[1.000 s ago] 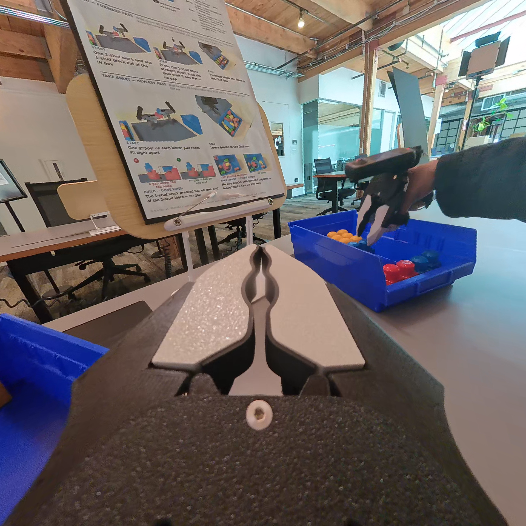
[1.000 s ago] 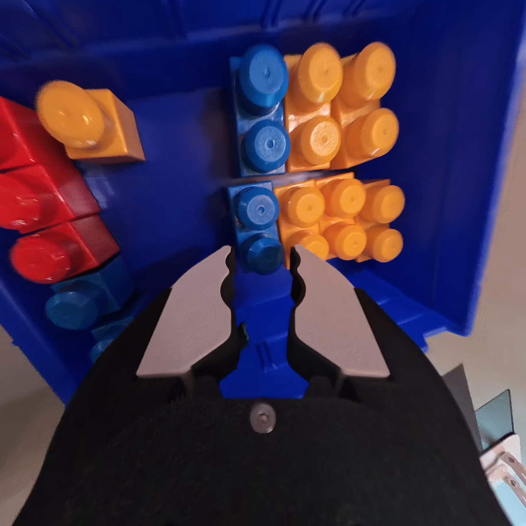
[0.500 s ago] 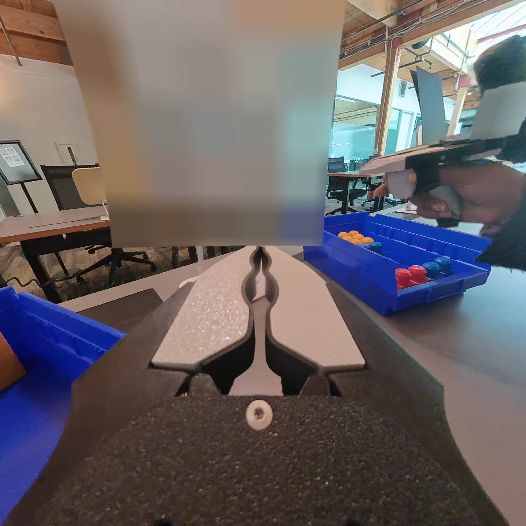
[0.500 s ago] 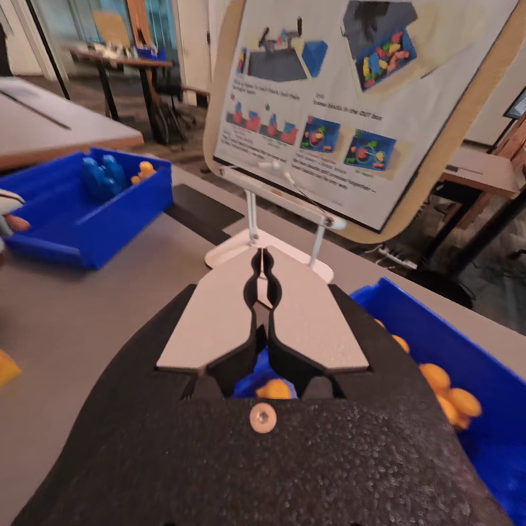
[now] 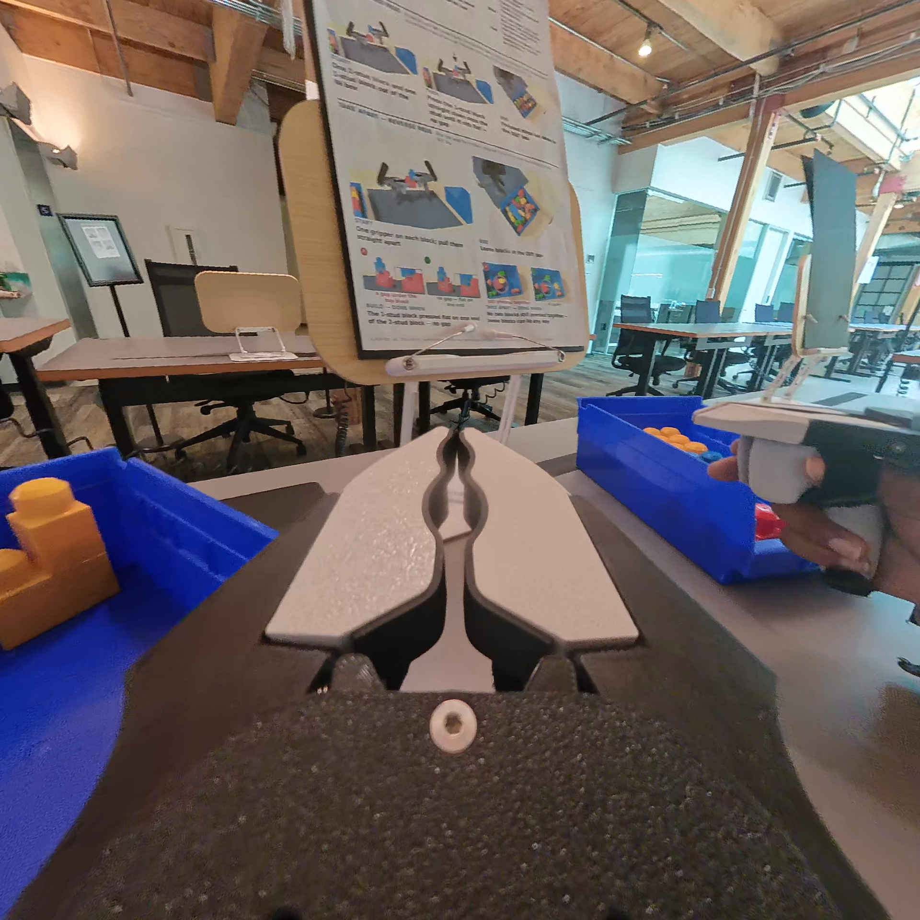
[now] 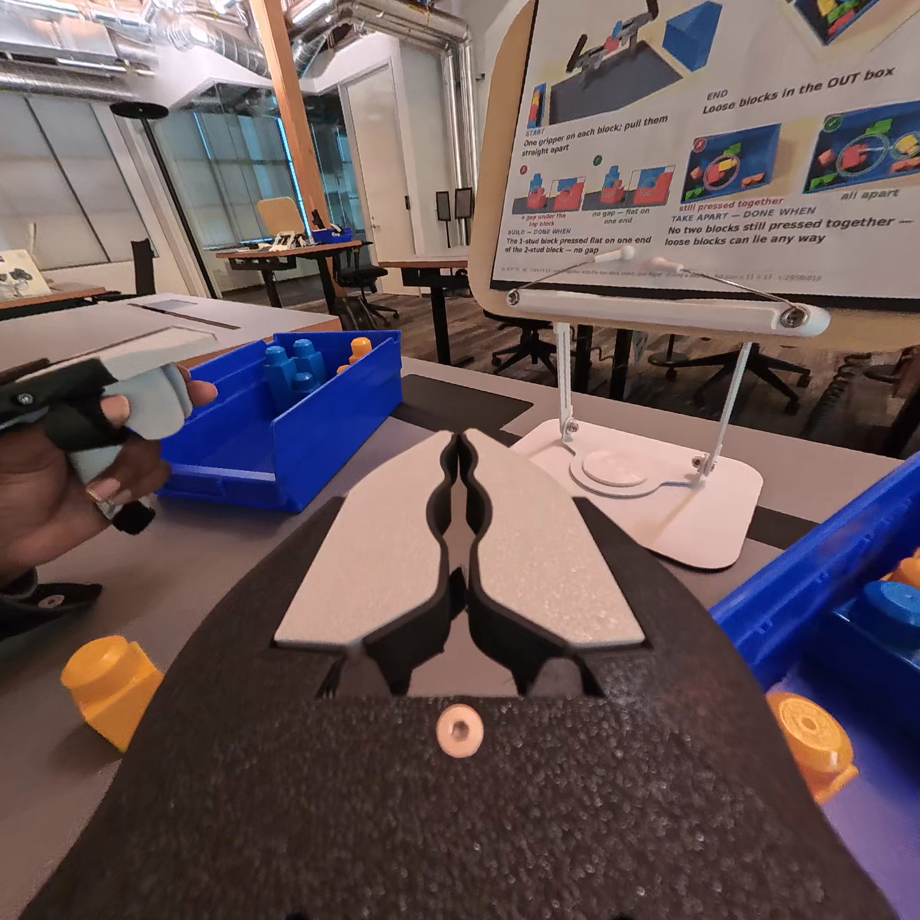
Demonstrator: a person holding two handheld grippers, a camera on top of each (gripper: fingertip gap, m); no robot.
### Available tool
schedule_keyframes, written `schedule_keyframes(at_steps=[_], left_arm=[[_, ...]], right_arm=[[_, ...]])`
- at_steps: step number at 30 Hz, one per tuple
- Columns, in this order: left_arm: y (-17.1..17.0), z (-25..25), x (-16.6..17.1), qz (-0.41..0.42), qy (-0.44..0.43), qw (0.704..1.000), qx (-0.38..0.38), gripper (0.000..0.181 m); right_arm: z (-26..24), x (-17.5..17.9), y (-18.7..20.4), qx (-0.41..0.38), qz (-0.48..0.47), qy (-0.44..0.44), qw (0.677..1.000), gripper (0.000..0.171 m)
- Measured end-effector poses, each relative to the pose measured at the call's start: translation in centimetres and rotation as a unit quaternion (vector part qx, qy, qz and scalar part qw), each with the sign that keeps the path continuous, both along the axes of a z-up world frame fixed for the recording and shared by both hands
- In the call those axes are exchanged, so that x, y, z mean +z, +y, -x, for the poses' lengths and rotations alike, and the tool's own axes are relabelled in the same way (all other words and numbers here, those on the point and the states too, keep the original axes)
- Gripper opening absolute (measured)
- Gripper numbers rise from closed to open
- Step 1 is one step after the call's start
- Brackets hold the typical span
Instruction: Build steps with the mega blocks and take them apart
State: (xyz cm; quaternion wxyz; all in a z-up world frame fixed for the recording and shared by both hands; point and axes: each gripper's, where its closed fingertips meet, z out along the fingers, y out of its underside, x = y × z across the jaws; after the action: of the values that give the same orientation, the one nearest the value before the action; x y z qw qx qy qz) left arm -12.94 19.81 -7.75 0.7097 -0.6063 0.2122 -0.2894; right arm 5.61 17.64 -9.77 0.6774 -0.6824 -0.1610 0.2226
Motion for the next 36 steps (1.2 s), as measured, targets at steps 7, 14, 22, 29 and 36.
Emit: schedule_keyframes(at_steps=[7,14,22,29,36], left_arm=[[0.7,1.3,-0.4,0.006,0.025,1.000,0.000,0.000],[-3.5,-1.4,-2.9,0.056,0.130,0.966,-0.214,0.007],[-12.6,-3.2,-10.9,0.151,0.379,0.815,-0.411,0.046],[-14.2,-3.1,-16.4,0.184,0.522,0.730,-0.402,0.043],[-12.8,-4.5,-14.8,0.145,0.477,0.774,-0.391,0.037]], right_arm=[[0.4,0.0,-0.5,0.027,-0.002,-0.001,1.000,0.000],[1.6,-0.5,-0.8,0.041,-0.009,-0.029,0.999,0.000],[1.7,-1.1,-0.6,0.045,0.000,-0.034,0.998,0.000],[1.8,-1.6,-0.5,0.048,0.005,-0.039,0.998,0.000],[2.0,-1.4,-0.7,0.053,0.000,-0.040,0.998,0.000]])
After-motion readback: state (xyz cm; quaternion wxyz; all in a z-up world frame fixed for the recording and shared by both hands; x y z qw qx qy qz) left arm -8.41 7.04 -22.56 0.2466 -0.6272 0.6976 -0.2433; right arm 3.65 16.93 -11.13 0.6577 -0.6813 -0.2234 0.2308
